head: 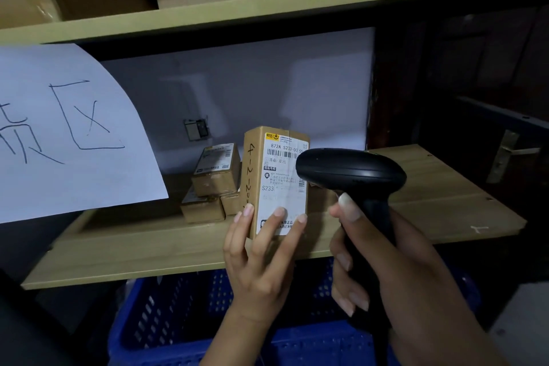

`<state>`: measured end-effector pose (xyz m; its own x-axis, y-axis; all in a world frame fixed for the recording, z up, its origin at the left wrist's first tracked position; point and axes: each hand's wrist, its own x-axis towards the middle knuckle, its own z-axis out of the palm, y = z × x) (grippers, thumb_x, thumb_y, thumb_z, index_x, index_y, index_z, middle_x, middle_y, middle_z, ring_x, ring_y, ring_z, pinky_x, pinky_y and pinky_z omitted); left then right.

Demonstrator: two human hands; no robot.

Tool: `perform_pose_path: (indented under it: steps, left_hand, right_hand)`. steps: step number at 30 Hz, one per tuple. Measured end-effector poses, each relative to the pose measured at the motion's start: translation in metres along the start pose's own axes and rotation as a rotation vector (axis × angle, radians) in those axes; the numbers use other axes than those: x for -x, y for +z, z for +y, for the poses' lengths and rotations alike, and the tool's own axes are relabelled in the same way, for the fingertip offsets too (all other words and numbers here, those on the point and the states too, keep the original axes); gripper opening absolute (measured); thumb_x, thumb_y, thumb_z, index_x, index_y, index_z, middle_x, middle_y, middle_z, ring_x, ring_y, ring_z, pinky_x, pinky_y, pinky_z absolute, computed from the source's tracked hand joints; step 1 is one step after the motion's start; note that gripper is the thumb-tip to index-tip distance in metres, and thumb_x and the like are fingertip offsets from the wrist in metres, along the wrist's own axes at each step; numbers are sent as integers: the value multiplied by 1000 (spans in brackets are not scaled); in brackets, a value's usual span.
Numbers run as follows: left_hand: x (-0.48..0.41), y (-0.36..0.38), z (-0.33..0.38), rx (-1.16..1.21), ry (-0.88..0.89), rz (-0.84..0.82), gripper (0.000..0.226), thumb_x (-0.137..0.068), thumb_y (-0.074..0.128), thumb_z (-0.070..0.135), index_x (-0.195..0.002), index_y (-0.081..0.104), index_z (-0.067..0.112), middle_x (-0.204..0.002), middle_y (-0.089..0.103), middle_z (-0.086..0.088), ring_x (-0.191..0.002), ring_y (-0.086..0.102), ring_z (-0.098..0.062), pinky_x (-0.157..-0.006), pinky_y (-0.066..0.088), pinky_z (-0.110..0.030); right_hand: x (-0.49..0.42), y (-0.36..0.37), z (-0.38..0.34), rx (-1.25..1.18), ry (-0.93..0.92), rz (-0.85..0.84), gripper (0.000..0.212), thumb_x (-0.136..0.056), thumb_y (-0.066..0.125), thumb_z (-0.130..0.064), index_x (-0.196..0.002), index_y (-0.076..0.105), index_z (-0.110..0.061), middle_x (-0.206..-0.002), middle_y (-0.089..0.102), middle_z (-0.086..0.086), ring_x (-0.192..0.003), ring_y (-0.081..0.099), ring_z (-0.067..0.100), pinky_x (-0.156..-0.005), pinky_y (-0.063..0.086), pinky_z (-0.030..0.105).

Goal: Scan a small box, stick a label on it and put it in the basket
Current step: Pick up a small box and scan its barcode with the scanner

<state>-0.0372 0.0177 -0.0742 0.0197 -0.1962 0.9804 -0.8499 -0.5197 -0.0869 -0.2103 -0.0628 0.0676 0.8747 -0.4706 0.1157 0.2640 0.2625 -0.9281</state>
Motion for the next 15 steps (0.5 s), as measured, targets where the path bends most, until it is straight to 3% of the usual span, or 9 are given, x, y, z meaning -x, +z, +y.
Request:
perform_pose_path:
  steps: [5,9,15]
  left_hand:
    - [3,3,-1,-17,-6,4,68,-75,89,10,-135,65,30,-154,44,5,-160,26,-23,-109,52,-56]
    - [6,5,-2,-25,11,19,62,-82,82,13,-138,63,31,-154,45,5,-160,27,-23,-108,53,-55]
    - [7,7,-4,-13,2,2,74,-69,91,11,-136,65,30,-154,44,5,-159,29,-24,-108,54,-56]
  right_hand:
    - [-5,1,2,43,-46,12,52,-85,73,-54,-86,59,-4,-57,46,13,-33,38,19,-41,42,33]
    - [-6,1,2,47,-41,12,56,-84,73,-57,-81,57,-4,-57,45,14,-33,38,18,-40,42,32]
    - [-7,1,2,52,-50,-8,52,-74,69,-52,-79,55,-2,-60,46,13,-35,37,19,-40,42,34]
